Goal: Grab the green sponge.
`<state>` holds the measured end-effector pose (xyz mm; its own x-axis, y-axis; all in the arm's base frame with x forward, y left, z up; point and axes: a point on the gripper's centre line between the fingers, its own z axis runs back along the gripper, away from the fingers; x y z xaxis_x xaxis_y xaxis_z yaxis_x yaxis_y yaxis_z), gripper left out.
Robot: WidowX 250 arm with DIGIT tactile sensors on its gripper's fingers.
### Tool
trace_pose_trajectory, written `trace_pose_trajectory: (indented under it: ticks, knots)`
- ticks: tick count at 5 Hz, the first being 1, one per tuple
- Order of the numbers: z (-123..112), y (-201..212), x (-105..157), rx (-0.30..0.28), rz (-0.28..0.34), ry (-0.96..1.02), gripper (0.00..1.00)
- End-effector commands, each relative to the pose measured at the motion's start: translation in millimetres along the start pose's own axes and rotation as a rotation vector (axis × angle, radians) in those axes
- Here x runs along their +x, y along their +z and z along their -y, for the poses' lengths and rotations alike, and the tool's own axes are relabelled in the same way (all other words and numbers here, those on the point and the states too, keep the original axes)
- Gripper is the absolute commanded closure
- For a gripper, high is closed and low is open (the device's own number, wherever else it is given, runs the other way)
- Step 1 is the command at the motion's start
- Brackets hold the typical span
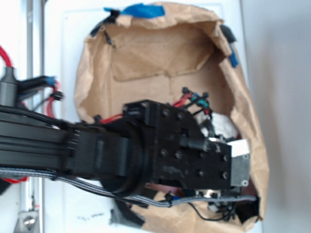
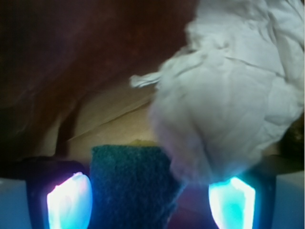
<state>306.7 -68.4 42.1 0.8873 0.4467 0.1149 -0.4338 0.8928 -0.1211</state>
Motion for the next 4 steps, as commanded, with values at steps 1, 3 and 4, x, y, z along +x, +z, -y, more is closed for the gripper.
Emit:
trace_pose_trajectory:
  ticks: [1, 3, 4]
  knots:
    - [6.0, -6.0, -12.3, -0.005, -0.013, -0.037, 0.54]
    - [-31.0, 6.3, -19.4, -0.037, -0.033, -0.035, 1.00]
    - [-57.1, 40.7, -15.0, -0.071, 0.009, -0.019, 1.00]
